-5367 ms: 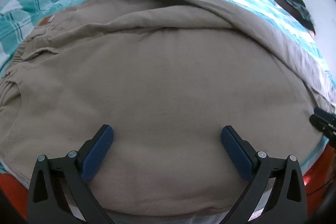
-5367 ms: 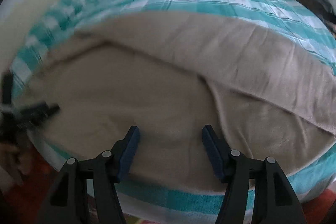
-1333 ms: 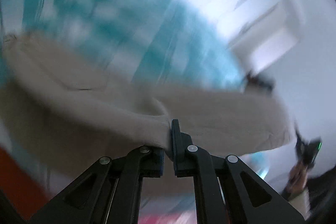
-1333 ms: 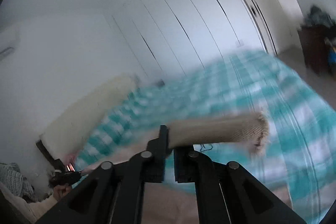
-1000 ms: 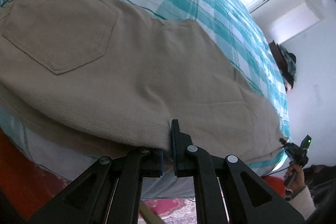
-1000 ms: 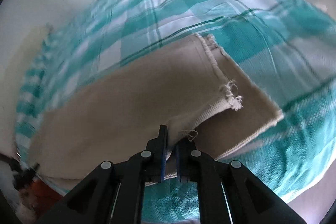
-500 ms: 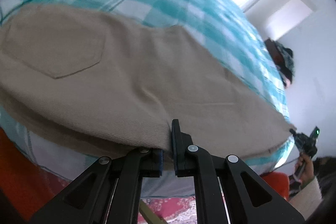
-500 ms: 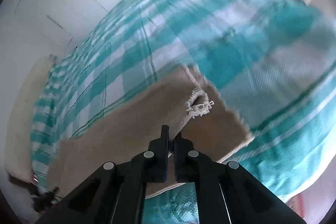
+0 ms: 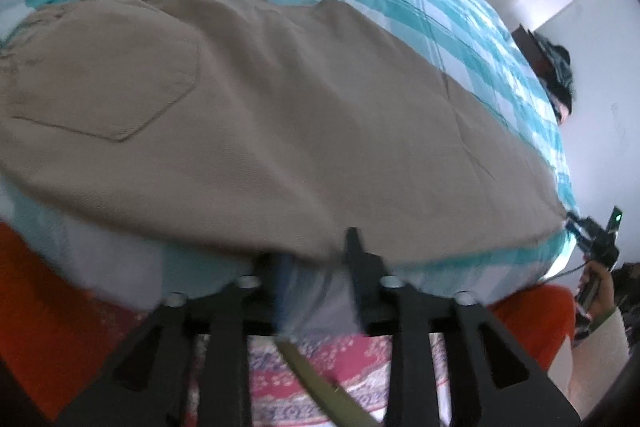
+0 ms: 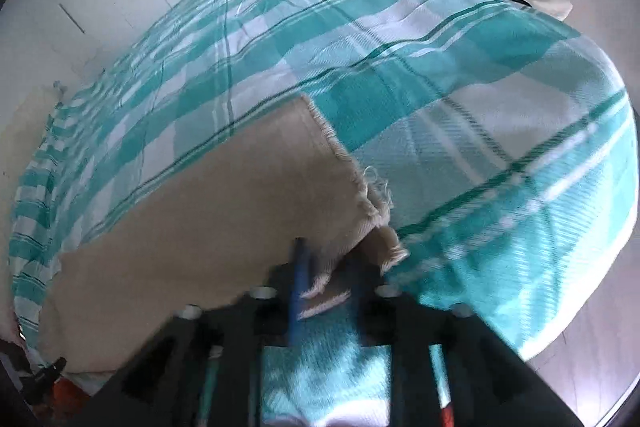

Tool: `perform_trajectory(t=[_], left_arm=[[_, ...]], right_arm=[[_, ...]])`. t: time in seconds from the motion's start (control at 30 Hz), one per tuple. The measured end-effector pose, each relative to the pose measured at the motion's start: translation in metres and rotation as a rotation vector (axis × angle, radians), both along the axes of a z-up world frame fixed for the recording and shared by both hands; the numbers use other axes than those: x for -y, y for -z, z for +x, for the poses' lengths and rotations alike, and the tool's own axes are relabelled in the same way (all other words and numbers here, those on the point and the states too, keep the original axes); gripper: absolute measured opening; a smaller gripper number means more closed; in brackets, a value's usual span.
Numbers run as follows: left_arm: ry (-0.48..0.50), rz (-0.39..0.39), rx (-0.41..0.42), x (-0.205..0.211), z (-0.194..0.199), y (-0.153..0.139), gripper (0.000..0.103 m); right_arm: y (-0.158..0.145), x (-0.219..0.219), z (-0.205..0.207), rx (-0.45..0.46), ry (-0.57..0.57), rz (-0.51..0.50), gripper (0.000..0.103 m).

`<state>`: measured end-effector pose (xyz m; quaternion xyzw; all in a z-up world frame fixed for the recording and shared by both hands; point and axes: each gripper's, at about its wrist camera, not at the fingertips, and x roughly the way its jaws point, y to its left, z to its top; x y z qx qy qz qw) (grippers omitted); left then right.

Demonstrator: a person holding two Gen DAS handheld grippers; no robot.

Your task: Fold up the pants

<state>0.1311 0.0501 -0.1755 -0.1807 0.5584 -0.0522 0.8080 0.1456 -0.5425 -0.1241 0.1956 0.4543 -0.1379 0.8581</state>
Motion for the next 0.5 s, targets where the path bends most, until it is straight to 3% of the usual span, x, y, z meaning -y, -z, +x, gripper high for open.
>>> perform_trajectory(t=[0.03,0.1,0.2,0.27,0.37,0.5], left_arm=[[-0.008,0.027,-0.003,-0.003,-0.008,-0.007,0.056],[-0.030,0.056,0.032,-0.013,-0.026,-0.025,0.060],[-0.076,0.102,0.116,-0.032,-0.026,-0.050,0.067],[-0.114,0.118,0.160,-0.044,-0.008,-0.058,0.073],[-0.129,0.136,0.185,-0.051,0.026,-0.045,0.075],[-0.071,0.219,0.052,-0.043,0.049,0.005,0.073]], right_arm=[[-0.005,0.001,-0.008,0.019,0.002,0.005,0.057],[-0.022,0.005,-0.033,0.047,0.072,-0.093,0.072],[-0.049,-0.003,-0.058,0.111,0.123,-0.264,0.072],[-0.062,-0.015,-0.056,0.151,0.061,-0.282,0.072],[-0.066,-0.036,-0.030,0.157,-0.076,-0.225,0.072],[-0.038,-0.048,0.012,0.094,-0.153,-0.088,0.072]])
